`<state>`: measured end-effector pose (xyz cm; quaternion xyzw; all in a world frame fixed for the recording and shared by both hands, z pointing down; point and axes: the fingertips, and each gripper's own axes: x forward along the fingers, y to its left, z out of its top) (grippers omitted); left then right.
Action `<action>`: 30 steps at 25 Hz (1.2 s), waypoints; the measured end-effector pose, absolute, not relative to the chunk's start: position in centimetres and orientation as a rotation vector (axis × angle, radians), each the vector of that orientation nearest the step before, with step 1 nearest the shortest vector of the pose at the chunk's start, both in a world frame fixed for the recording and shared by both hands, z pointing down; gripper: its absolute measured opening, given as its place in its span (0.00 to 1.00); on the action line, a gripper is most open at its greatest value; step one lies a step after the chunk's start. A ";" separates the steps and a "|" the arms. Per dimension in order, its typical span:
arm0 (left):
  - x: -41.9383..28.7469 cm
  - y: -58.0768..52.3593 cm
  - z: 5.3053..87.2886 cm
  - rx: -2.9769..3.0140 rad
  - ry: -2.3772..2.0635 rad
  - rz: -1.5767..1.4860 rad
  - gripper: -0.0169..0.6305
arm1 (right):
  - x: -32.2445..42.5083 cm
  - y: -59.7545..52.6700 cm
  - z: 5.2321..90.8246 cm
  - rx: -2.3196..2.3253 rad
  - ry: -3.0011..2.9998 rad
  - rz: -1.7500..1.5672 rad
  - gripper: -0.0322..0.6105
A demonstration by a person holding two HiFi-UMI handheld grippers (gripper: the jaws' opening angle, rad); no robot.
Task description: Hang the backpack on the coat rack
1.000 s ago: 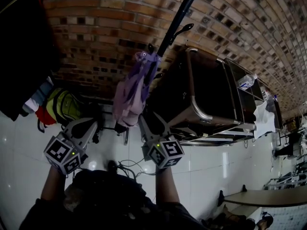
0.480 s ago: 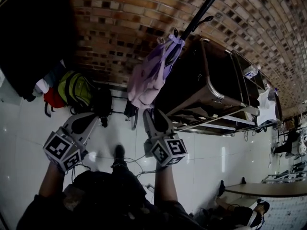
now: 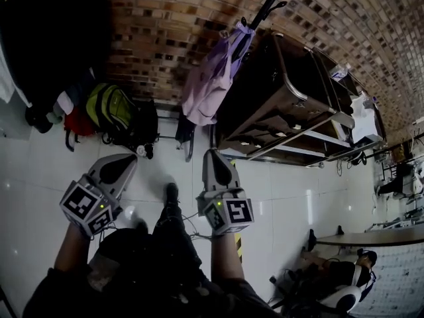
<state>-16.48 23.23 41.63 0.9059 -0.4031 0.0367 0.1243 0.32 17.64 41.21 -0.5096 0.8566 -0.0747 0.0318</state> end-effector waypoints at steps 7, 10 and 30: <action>-16.4 29.1 41.6 2.671 -1.103 0.104 0.05 | -1.0 24.1 41.2 -1.603 2.646 -0.218 0.07; -16.3 30.7 41.6 2.674 -1.080 0.100 0.05 | -1.1 26.0 41.2 -1.609 2.638 -0.224 0.07; -11.7 32.2 41.4 2.643 -1.082 0.101 0.05 | 2.1 28.5 41.1 -1.578 2.726 -0.220 0.06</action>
